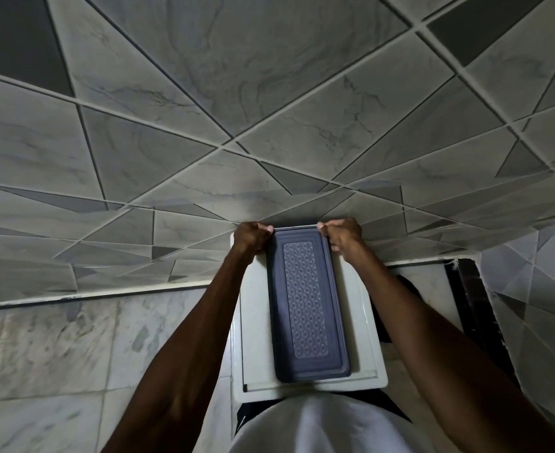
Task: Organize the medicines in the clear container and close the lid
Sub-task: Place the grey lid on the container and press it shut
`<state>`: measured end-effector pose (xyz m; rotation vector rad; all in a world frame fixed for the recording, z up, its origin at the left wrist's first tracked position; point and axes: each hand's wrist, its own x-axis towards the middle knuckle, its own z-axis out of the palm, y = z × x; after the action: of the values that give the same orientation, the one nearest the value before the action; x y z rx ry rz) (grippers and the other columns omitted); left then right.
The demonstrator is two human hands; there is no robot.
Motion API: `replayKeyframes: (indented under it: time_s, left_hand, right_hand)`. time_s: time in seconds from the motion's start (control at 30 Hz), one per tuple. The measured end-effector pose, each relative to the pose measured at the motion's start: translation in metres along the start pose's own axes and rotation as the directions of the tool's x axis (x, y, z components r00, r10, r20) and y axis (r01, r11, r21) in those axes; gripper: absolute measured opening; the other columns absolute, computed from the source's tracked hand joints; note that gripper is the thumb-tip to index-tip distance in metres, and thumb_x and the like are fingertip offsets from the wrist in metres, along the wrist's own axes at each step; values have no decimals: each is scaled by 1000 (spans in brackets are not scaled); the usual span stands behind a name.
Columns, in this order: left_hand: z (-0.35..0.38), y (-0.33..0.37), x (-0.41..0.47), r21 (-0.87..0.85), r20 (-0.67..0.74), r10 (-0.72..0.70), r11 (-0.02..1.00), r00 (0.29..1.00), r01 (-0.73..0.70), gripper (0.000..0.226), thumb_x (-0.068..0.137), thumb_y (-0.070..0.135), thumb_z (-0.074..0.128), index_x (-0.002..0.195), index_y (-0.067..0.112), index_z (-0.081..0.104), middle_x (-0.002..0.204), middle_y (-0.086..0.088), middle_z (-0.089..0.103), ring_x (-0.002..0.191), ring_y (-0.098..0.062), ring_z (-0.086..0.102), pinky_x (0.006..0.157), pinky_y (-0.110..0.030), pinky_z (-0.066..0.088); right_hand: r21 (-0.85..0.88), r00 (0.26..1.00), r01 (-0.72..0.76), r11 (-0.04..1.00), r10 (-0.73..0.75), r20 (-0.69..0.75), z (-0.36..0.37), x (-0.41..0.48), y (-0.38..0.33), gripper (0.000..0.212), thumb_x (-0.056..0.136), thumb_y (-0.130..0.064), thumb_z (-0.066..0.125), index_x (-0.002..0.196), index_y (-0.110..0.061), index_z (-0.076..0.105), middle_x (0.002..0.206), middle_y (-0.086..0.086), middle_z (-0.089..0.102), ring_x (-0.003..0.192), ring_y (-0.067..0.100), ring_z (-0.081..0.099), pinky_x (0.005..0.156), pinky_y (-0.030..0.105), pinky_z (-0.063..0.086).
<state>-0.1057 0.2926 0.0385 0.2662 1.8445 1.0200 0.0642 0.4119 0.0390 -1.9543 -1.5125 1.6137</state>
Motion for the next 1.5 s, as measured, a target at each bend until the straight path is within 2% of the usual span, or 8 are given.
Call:
replayKeyframes:
  time_s: [0.13,0.3,0.67,0.9,1.1,1.23,1.37,1.5]
  left_hand:
    - [6,-11,-2,1,-98,11,1000,995,-11,20,84,15,70,67,16,58,76,-13,59,59,-20,51,55,-24,43]
    - [17,-3,-3,159,-247,10,987,969,30,17,80,24,70,78,7,71,95,-20,73,87,-33,69,80,-36,56]
    - [21,9,-13,259,-269,-5,963,963,77,21,79,21,65,82,1,70,95,-19,73,87,-31,69,68,-29,48]
    - [19,-1,-18,89,-295,6,996,955,22,13,76,23,73,77,10,72,83,-14,72,76,-26,66,71,-31,53]
    - [6,-23,-32,-232,-48,-177,959,983,162,18,84,8,68,70,14,58,69,-6,55,62,-20,50,62,-26,44]
    - [12,-28,-28,-187,-175,-172,973,969,139,23,79,16,75,65,9,59,54,1,64,67,-25,58,63,-31,48]
    - [22,-19,-37,-63,-325,-121,992,938,106,34,80,22,75,99,-4,67,100,-15,71,99,-31,66,90,-38,53]
    - [24,-22,-44,-73,-359,-68,996,931,45,23,78,23,76,89,3,71,96,-12,71,88,-26,66,84,-34,53]
  right_hand:
    - [34,999,-28,999,29,-22,3,5,8,17,74,-16,79,62,-14,68,61,2,60,54,14,50,51,22,40]
    - [28,994,8,1000,-5,-108,8,5,10,22,68,-19,81,85,-4,77,65,0,65,52,10,54,53,21,42]
    - [-18,981,50,999,-53,-184,10,-3,5,23,72,-19,80,88,-3,77,93,11,76,80,18,70,71,20,46]
    - [29,990,36,999,-32,-139,9,-2,9,18,70,-22,82,79,-7,78,81,4,75,74,16,68,65,21,46]
    - [47,1000,-7,999,8,-13,1,-3,36,25,79,-17,73,58,-19,60,64,0,58,59,15,51,57,25,45]
    - [-26,988,35,999,-38,-152,4,-2,45,28,67,-25,83,54,-17,59,64,4,62,56,18,55,61,29,48]
    - [-30,977,12,999,-18,-211,5,-1,42,24,59,-27,86,63,-9,71,63,7,62,54,18,55,60,24,45]
    - [22,983,65,998,-60,-175,4,-11,43,17,69,-21,83,73,-7,74,71,4,66,66,16,59,67,26,48]
